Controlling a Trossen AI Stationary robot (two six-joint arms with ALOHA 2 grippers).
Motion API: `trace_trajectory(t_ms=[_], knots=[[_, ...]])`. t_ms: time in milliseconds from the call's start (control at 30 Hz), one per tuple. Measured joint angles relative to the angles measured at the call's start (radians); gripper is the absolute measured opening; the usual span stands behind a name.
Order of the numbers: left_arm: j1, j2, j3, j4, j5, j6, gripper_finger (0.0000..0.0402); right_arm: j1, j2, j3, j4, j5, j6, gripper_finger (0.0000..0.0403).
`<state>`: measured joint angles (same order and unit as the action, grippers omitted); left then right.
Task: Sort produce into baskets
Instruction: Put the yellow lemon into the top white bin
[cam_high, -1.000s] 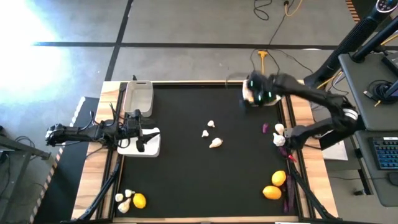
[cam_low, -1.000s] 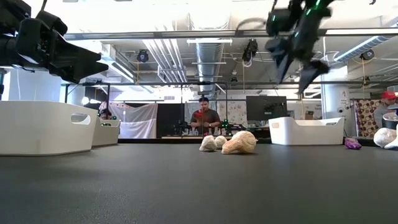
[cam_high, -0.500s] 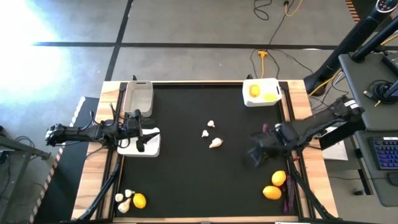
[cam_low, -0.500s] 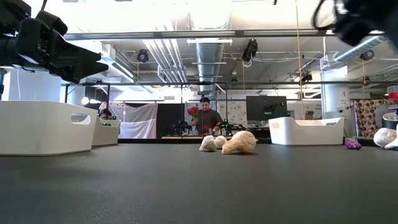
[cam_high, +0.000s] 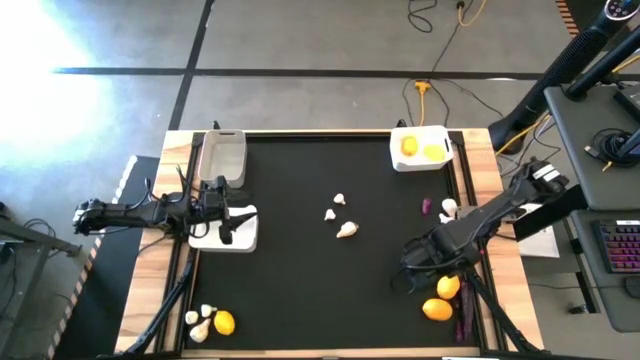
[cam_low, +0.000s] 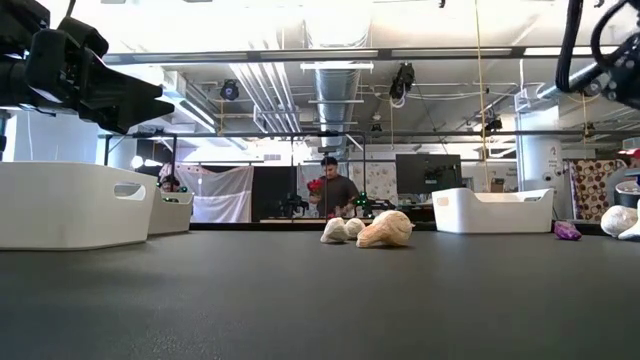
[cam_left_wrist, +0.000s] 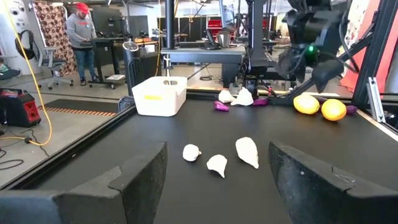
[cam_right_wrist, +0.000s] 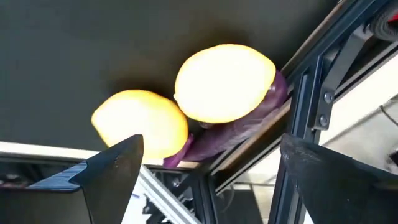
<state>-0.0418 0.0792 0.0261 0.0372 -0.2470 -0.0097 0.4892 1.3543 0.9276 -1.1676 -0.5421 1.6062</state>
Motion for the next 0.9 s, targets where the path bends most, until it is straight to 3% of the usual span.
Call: trace_trajectory(t_ms=[367,900], knots=[[0.0,0.0,0.0,0.0,0.0,0.0,0.0262,0.0,0.188,0.0,0.028,-0.148,-0.064,0.037],[0.0,0.0,0.0,0.0,0.0,0.0,0.0262,-0.001,0.387,0.0,0.032,-0.139,-0.239,0.037]])
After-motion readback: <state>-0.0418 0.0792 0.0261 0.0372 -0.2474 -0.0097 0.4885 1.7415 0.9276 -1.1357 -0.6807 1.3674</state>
